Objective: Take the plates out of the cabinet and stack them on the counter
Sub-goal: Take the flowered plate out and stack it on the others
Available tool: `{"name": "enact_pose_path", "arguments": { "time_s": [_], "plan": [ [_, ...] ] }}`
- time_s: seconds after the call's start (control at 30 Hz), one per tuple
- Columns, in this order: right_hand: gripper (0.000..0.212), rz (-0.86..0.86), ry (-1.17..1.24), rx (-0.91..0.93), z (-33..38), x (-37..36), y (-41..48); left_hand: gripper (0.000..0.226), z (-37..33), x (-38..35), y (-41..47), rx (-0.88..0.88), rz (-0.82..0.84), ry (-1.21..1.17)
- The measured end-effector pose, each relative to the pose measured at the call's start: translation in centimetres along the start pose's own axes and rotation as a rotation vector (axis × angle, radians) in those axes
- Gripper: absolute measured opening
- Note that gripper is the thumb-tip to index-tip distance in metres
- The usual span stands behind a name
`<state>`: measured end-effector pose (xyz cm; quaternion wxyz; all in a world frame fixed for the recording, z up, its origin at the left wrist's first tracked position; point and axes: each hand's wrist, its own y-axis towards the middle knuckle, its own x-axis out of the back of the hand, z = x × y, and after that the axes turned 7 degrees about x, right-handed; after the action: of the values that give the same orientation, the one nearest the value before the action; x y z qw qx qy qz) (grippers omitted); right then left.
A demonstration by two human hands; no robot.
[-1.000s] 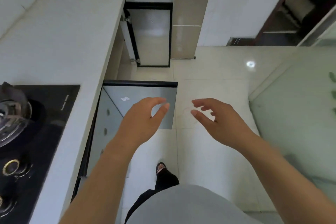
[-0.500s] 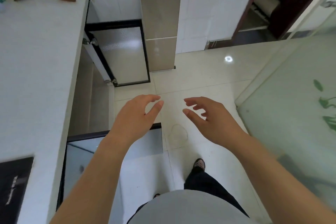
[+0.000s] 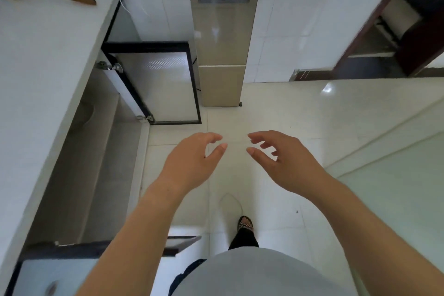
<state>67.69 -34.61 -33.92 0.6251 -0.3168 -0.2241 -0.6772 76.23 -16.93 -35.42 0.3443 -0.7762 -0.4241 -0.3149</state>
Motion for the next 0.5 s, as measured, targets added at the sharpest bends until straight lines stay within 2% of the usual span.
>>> {"name": "enact_pose_path", "arguments": {
  "time_s": [0.2, 0.5],
  "plan": [
    [0.039, 0.047, -0.041, 0.019, -3.8, 4.1, 5.8, 0.039, -3.4, -0.9, 5.6, 0.05, -0.002, -0.007],
    [0.038, 0.242, -0.03, 0.186, -1.7, 1.8, 15.5, 0.037, 1.1, 3.0, 10.2, 0.251, -0.106, -0.047]
  ]
}}
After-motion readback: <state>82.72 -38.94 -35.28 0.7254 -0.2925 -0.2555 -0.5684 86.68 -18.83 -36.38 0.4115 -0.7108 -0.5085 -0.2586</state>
